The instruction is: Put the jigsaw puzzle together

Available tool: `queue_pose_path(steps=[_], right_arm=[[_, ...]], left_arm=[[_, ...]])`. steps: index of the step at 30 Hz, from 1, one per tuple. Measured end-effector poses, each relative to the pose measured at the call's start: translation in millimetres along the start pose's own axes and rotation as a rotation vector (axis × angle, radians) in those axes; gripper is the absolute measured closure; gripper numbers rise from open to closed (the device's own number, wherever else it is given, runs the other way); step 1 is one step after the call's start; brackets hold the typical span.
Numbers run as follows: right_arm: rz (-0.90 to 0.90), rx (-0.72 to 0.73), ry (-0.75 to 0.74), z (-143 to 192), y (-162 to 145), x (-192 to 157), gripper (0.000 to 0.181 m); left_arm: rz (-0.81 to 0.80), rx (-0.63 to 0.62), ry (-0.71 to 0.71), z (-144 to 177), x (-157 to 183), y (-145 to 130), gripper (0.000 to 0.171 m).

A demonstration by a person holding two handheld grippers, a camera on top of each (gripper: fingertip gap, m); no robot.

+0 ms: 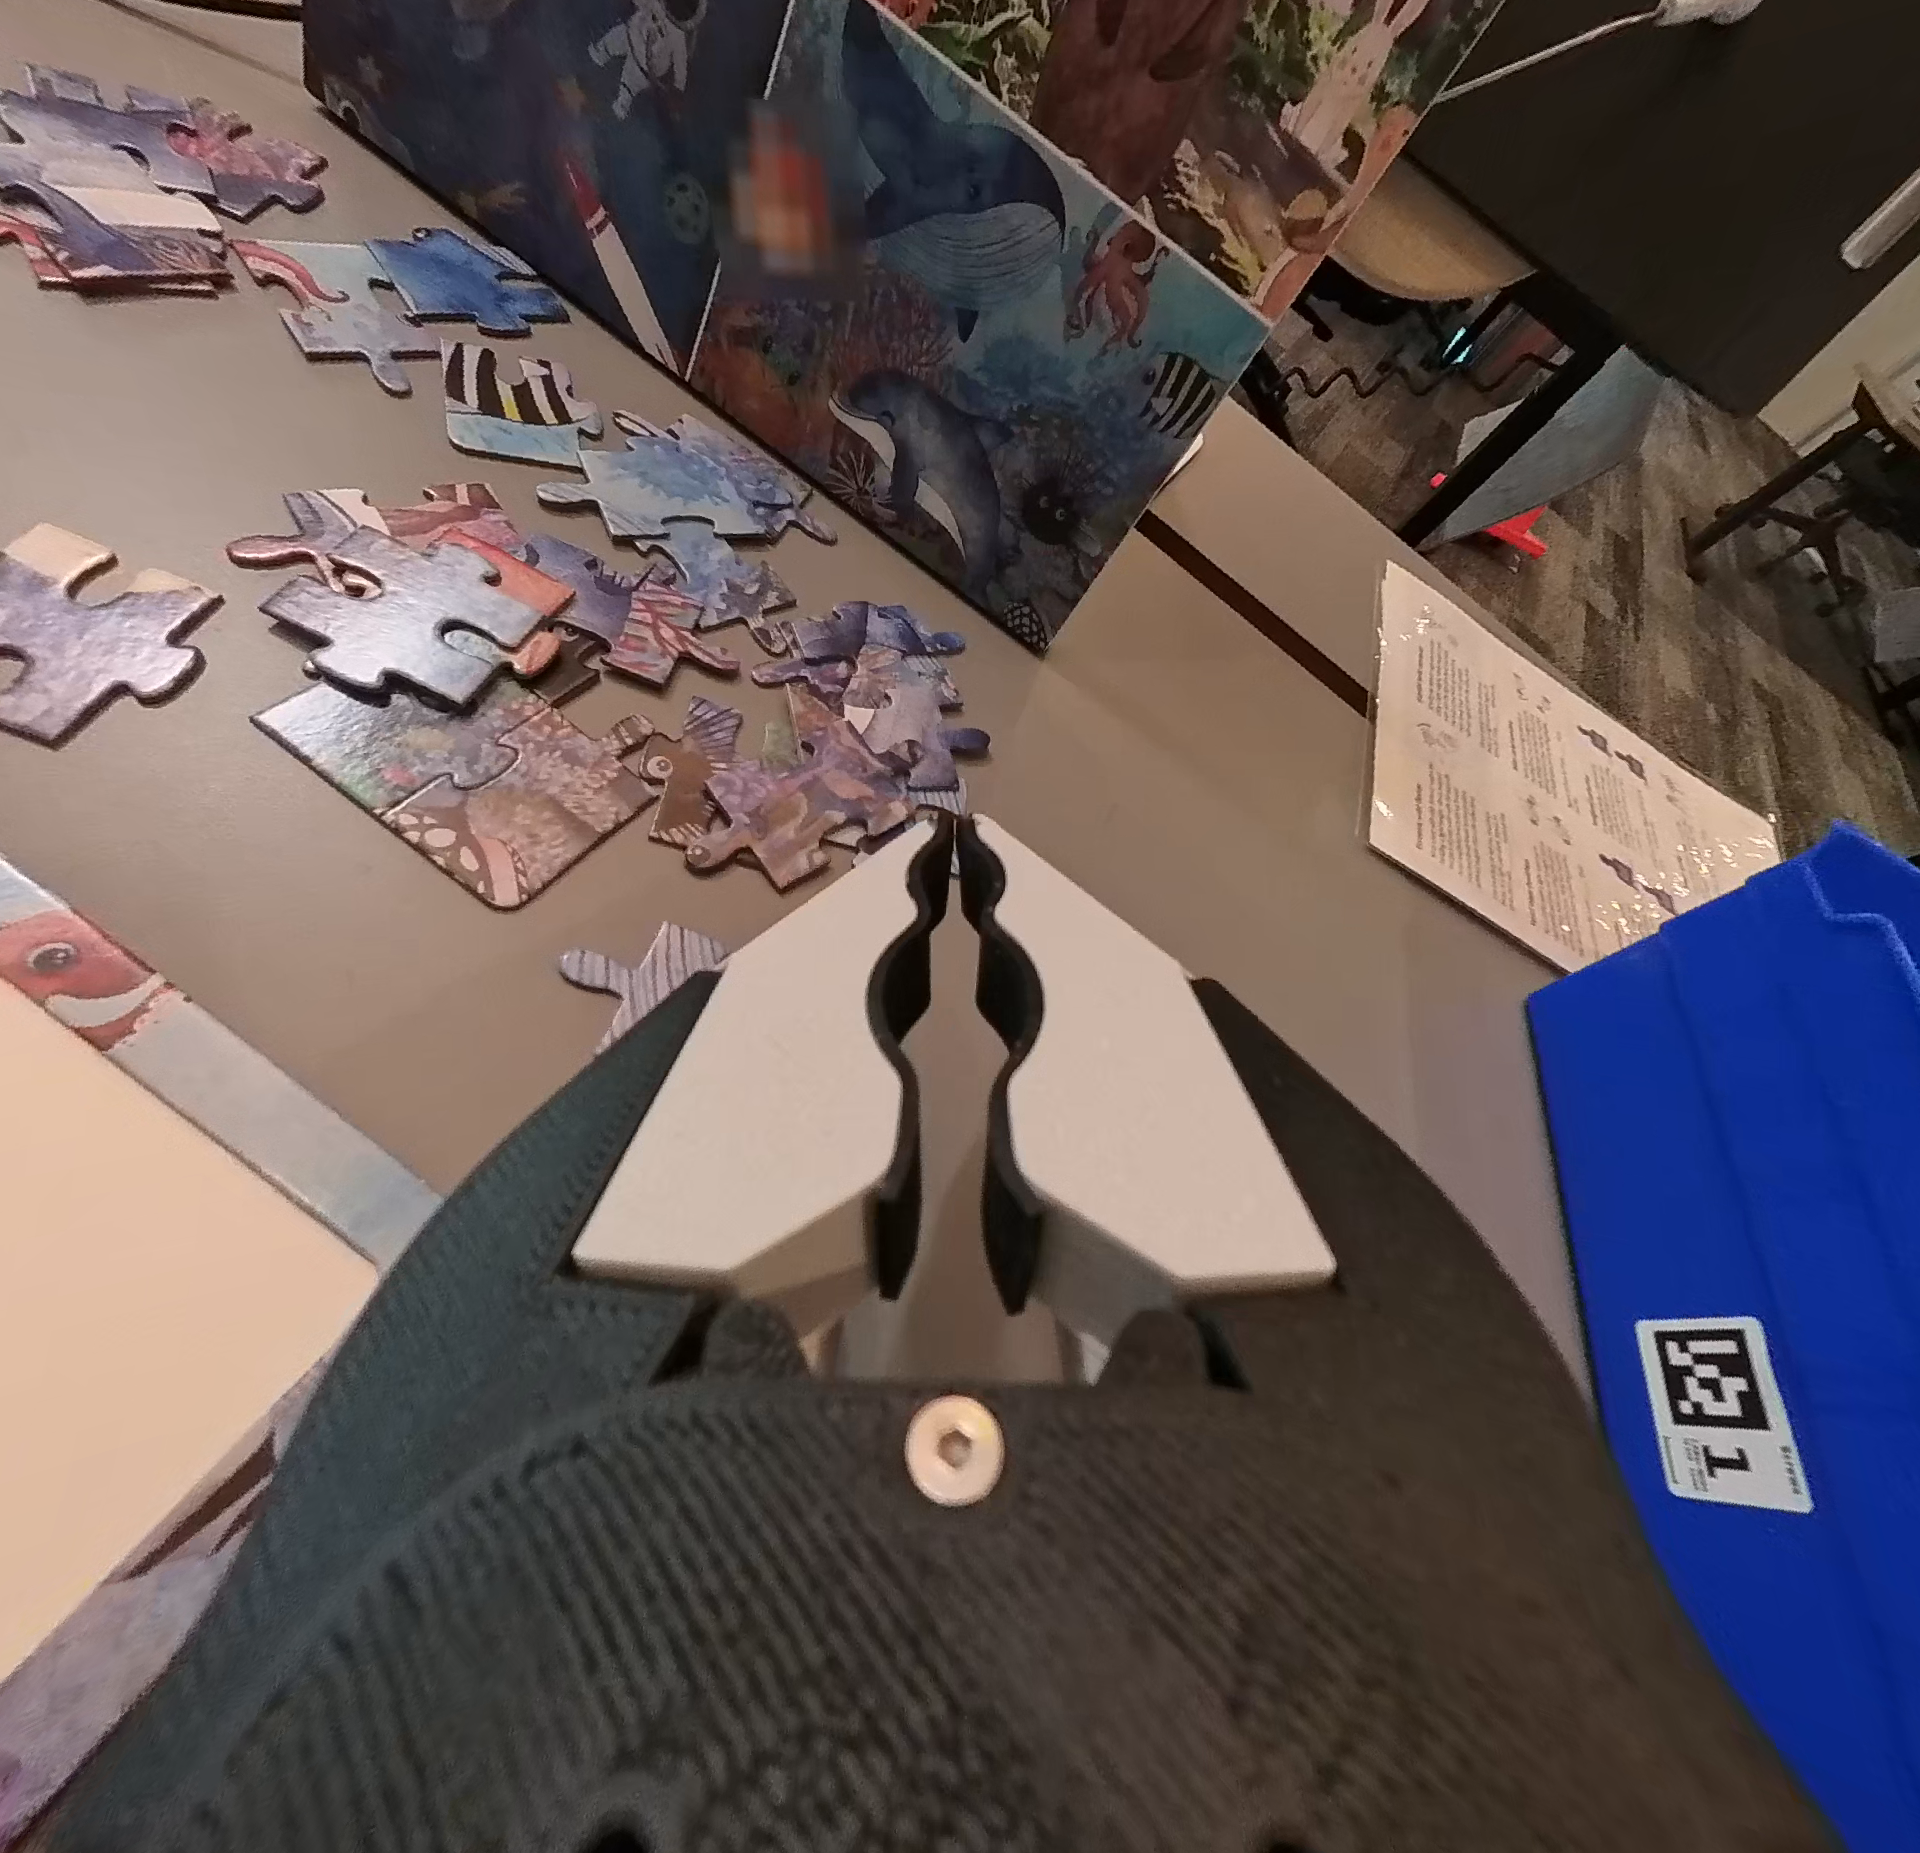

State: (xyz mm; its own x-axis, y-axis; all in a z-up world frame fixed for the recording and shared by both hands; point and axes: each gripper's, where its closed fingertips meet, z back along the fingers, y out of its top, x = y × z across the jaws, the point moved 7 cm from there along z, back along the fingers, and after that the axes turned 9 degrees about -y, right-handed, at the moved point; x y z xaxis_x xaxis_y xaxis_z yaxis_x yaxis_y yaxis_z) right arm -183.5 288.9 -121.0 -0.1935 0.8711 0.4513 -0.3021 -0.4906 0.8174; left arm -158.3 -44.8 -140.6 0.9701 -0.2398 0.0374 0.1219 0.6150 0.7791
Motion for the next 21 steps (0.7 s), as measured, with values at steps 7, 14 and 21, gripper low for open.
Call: queue_pose_path(steps=[7, 14, 21], right_arm=[[0.014, 0.003, 0.002, 0.2, 1.5, -3.6, 0.181], [-0.337, 0.263, 0.538, 31.8, 60.8, -65.8, 0.147], [-0.471, 0.185, 0.95, 42.1, 82.1, -142.1, 0.134]], left_arm=[[-0.093, -0.05, -0.031, -26.4, 15.1, 14.1, 0.141], [-0.153, 0.044, 0.096, -13.0, 7.6, 24.5, 0.141], [-0.243, 0.112, 0.194, -8.3, 10.2, 37.8, 0.141]])
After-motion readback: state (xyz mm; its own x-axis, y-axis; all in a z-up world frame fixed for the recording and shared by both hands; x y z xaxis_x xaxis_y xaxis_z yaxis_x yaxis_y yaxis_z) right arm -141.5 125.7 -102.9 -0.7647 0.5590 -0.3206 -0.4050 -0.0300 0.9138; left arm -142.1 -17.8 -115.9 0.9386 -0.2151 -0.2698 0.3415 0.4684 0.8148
